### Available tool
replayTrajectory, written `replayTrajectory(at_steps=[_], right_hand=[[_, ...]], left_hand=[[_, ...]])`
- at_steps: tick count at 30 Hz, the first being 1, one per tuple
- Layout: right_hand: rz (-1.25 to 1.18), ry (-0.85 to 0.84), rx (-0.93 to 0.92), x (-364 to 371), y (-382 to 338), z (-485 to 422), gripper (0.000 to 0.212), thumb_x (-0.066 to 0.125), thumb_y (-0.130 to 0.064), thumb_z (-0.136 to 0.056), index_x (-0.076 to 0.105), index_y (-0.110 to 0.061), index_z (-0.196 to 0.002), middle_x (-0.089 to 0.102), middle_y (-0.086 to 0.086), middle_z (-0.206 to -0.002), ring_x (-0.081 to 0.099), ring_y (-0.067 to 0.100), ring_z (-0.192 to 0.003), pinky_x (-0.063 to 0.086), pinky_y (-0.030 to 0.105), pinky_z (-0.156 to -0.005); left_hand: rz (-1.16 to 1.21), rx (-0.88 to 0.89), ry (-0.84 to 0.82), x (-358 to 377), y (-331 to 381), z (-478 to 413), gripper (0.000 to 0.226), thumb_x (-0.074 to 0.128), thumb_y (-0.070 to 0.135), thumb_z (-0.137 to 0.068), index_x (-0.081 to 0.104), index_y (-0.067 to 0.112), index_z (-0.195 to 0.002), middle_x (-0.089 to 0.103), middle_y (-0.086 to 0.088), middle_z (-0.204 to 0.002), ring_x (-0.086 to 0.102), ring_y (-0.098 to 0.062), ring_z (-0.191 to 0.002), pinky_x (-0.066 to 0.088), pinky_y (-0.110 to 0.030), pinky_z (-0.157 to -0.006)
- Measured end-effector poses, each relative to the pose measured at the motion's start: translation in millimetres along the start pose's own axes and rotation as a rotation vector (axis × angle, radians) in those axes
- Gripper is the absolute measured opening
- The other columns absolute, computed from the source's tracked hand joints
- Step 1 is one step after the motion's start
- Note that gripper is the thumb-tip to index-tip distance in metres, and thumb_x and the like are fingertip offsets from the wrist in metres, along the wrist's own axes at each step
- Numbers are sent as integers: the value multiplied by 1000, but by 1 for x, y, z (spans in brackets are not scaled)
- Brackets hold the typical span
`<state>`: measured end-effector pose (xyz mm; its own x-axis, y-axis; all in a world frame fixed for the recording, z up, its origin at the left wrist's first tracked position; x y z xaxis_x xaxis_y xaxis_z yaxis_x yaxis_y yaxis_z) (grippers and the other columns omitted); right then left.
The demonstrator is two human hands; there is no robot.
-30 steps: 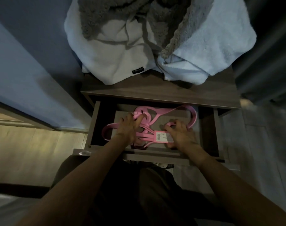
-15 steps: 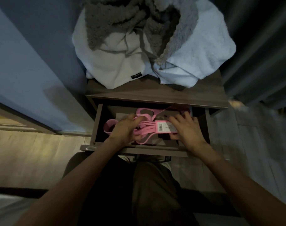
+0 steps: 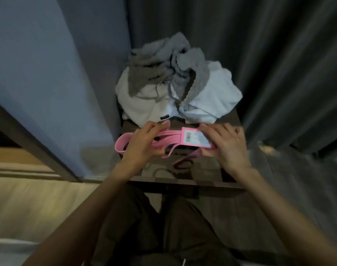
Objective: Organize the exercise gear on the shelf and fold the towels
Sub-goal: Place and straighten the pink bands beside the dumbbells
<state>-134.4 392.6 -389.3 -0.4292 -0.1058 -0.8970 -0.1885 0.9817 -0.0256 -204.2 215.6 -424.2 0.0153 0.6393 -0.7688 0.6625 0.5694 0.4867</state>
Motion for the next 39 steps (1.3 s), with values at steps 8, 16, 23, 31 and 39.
replayTrajectory(at_steps=[8,16,23,31,39], right_hand=[[17,311,-41,-100,-18,-46,47,56,-51,-81,61,-28,-122,65,-7,-117,51,19,-97,26,35,-72],[31,480,-83,-124,-14,-93,52,72,-42,-74,63,-26,-123,66,-7,-119,54,23,-91,26,35,-75],[61,559,-90,-110,18,-157,46,70,-43,-84,60,-29,-127,65,-7,-120,55,24,-92,24,33,-77],[-9,459,-19,-153,23,-244,43,71,-43,-82,66,-25,-120,69,-6,-113,58,25,-83,29,36,-73],[-125,317,41,-221,17,-303,49,69,-43,-78,64,-24,-122,69,-5,-114,56,24,-84,29,35,-71]], left_hand=[[24,40,247,-101,43,-31,66,81,17,-70,54,16,-131,54,-3,-114,55,-15,-97,50,-32,-80],[60,64,386,-142,30,-78,64,81,18,-71,55,22,-129,53,5,-113,52,-7,-99,41,-12,-83],[119,41,415,-139,-7,-144,62,80,17,-71,55,21,-128,55,1,-115,50,1,-100,36,-4,-87],[226,-128,340,-196,-17,-216,69,84,9,-64,55,31,-123,48,12,-112,45,20,-98,33,2,-84],[196,-101,265,-285,23,-258,58,79,29,-67,61,15,-121,55,-3,-114,47,6,-96,36,0,-84]])
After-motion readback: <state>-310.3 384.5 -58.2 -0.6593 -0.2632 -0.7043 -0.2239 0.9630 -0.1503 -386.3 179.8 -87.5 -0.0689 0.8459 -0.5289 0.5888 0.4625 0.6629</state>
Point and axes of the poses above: each hand's wrist, its own z-axis away from the middle knuckle, its own x-axis out of the palm, y = z × x, the point moved 10 cm from there along -z, towards the middle knuckle
